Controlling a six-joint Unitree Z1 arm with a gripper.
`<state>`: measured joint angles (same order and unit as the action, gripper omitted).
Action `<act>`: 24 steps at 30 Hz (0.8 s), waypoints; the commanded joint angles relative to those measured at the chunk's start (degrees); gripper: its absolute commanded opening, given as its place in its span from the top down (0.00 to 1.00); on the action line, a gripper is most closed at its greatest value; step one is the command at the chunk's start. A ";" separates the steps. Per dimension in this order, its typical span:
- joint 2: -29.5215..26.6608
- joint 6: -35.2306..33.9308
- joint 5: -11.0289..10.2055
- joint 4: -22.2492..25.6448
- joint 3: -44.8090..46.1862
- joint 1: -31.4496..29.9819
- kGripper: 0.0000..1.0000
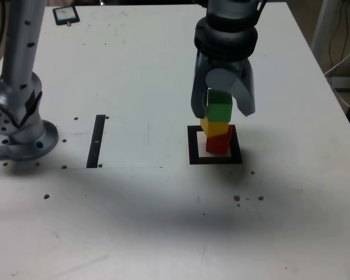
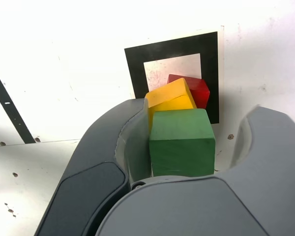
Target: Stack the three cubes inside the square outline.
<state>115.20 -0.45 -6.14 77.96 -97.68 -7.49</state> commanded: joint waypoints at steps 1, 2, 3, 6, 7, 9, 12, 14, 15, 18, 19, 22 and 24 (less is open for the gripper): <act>-1.10 -0.08 -0.30 -0.06 0.38 0.12 0.01; -1.55 -0.08 -0.46 -0.01 0.60 0.12 0.01; -2.14 -0.08 -0.66 0.08 0.91 0.12 0.01; -5.08 -0.08 -1.37 0.76 2.50 0.12 0.01; -6.47 -0.08 -1.59 1.12 3.27 0.12 0.01; -9.76 -0.08 -1.87 1.87 5.16 0.11 0.01; -15.28 -0.08 -1.87 2.70 8.87 0.11 0.01; -18.97 -0.08 -1.64 2.83 12.16 0.11 0.01; -20.69 -0.08 -1.46 2.78 14.02 0.11 0.01; -25.49 -0.08 -0.67 2.09 20.96 0.06 0.01; -26.59 -0.08 -0.40 1.80 23.01 0.00 0.01; -29.04 -0.18 0.53 1.03 28.48 -0.43 0.01; -30.03 -0.26 1.39 0.40 31.47 -0.83 0.01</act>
<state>86.37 -0.55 -5.35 78.83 -67.76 -7.98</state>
